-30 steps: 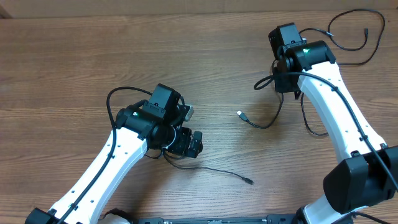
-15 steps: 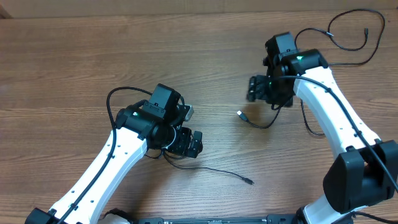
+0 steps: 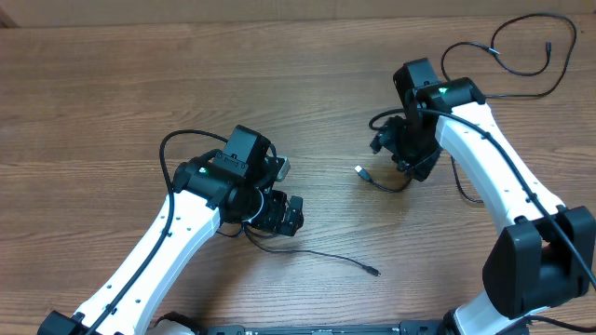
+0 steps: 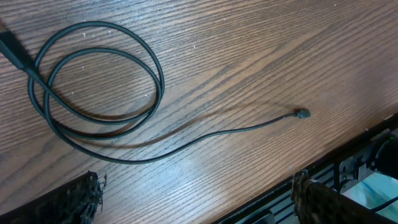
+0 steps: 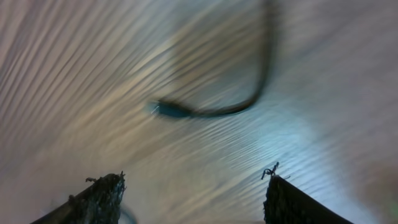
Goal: Untangle cables
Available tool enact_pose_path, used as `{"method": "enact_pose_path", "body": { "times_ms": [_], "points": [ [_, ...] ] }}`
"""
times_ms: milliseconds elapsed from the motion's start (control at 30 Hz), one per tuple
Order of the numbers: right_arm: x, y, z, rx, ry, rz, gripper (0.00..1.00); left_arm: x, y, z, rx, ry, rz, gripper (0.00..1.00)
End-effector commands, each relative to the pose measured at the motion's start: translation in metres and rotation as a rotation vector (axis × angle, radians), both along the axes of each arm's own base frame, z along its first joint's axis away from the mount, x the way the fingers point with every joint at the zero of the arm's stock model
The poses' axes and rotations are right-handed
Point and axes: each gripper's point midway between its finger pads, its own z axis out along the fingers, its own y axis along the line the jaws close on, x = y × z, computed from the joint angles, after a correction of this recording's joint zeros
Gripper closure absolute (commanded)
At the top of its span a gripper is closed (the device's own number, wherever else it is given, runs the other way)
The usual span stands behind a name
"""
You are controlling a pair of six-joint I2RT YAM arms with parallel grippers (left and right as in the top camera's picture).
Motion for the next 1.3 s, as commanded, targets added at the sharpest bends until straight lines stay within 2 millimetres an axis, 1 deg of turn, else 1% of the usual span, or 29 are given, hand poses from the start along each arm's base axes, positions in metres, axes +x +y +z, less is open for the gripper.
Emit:
{"method": "enact_pose_path", "body": {
  "times_ms": [0,100,167,233,367,400,500,533,767,1000,1267],
  "points": [
    [0.000,-0.023,-0.013,-0.121,-0.008,-0.294,0.25,0.004,-0.003,0.010,-0.014,-0.036,-0.002,0.01],
    [0.001,-0.023,-0.025,-0.115,-0.017,-0.304,0.21,0.004,-0.003,0.010,-0.014,-0.036,-0.002,0.00],
    [-0.002,-0.024,-0.032,-0.117,-0.010,-0.330,0.21,0.004,-0.003,0.010,-0.014,-0.036,-0.002,0.00],
    [-0.007,-0.025,-0.040,-0.121,0.004,-0.353,0.27,0.004,-0.003,0.010,-0.014,-0.036,-0.002,0.00],
    [-0.013,-0.026,-0.056,-0.124,0.010,-0.353,0.33,0.004,-0.003,0.010,-0.014,-0.036,-0.002,0.00],
    [-0.014,-0.027,-0.063,-0.121,0.007,-0.353,0.37,0.004,-0.003,0.010,-0.014,-0.036,-0.002,0.00],
    [-0.018,-0.025,-0.071,-0.111,0.014,-0.352,0.50,0.004,-0.003,0.010,-0.014,-0.036,-0.002,0.01],
    [-0.019,-0.025,-0.073,-0.109,0.016,-0.352,0.51,0.004,-0.003,0.010,-0.014,-0.036,-0.002,0.01],
    [-0.016,-0.025,-0.083,-0.098,-0.010,-0.353,0.53,0.004,-0.003,0.010,-0.014,-0.036,-0.002,0.00],
    [-0.019,-0.025,-0.099,-0.095,-0.014,-0.354,0.56,0.004,-0.003,0.010,-0.014,-0.036,-0.002,0.00],
    [-0.019,-0.025,-0.104,-0.101,-0.004,-0.349,0.56,0.004,-0.003,0.010,-0.014,-0.036,-0.002,0.00]
  ]
}}
